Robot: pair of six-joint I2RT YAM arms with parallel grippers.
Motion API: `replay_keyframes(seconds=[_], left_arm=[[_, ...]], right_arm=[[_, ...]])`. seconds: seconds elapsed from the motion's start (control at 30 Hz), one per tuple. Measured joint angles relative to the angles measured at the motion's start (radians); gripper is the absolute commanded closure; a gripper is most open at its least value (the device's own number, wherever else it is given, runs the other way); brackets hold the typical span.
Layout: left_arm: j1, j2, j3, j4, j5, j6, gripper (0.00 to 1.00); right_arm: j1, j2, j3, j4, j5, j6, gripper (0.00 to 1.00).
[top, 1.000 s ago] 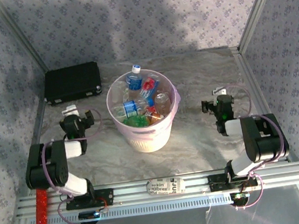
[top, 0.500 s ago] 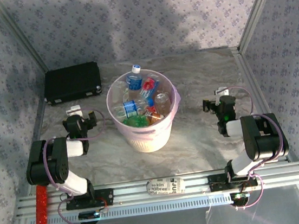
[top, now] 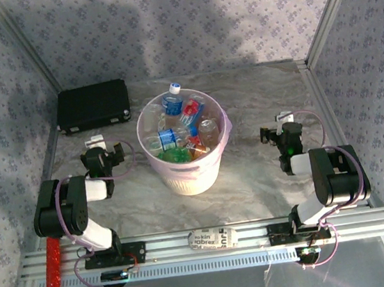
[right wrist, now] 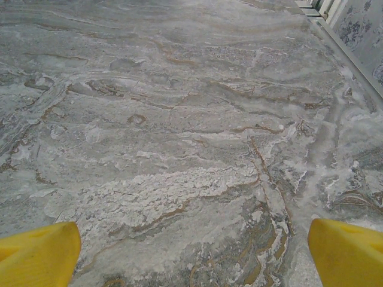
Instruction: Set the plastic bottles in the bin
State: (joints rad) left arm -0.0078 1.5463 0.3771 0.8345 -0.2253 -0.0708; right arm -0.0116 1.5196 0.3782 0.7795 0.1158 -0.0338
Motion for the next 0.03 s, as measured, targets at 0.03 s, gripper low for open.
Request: replay_keyframes(seconds=[0.03], left_arm=[[0.000,0.000,0.000,0.000,0.000,0.000,0.00]], right_arm=[[0.000,0.000,0.000,0.000,0.000,0.000,0.01]])
